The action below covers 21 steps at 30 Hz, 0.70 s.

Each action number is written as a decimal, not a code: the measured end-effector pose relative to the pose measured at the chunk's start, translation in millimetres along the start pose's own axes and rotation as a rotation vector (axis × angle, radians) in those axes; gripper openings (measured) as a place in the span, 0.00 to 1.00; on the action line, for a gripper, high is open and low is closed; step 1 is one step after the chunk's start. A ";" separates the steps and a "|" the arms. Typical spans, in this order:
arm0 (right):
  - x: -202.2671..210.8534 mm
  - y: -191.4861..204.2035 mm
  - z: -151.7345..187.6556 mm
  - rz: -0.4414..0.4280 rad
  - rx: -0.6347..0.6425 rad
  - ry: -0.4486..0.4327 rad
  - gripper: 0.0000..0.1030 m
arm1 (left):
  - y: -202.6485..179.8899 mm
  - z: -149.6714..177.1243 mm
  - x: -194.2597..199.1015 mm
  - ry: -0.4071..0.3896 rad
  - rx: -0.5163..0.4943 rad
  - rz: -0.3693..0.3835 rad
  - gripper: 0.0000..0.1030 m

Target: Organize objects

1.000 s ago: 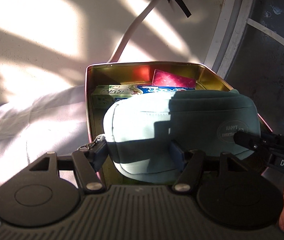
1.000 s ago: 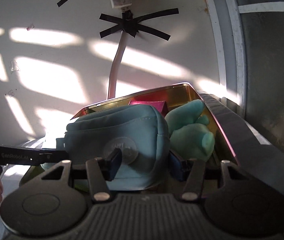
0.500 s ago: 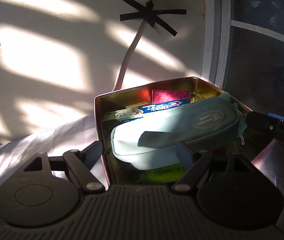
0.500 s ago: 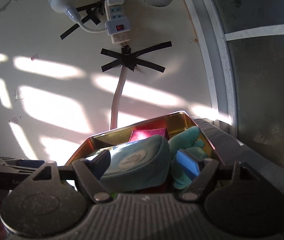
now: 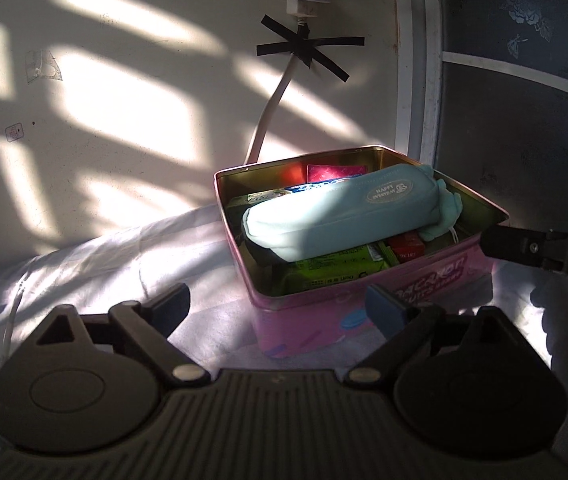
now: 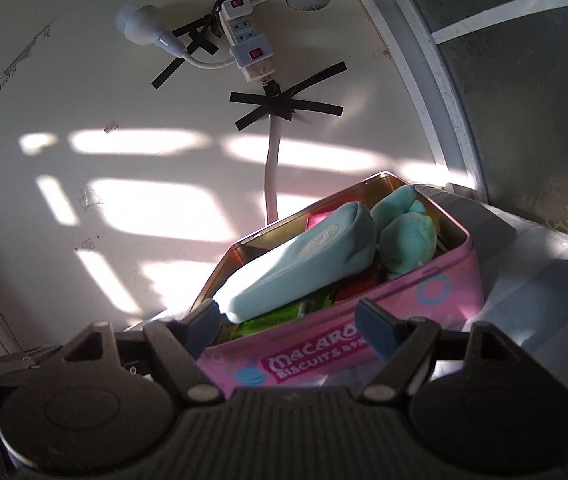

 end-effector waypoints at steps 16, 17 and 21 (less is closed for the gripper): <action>18.7 27.2 28.2 -0.017 0.051 0.027 0.80 | 5.0 38.6 18.7 0.027 0.020 -0.042 1.00; 18.5 27.8 29.5 -0.017 0.054 0.031 0.80 | 6.2 40.2 18.5 0.030 0.026 -0.046 1.00; 17.8 30.3 32.3 -0.018 0.056 0.038 0.81 | 10.2 44.6 18.8 0.029 0.042 -0.066 1.00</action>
Point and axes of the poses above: each gripper's, at about its wrist camera, not at the fingertips, and x roughly against the way its jaws point, y to its left, z to its underside, the point moved 5 cm from there along -x, roughly the way its jaws point, and after that the axes turned 5 degrees about y, right-handed, at the moved point
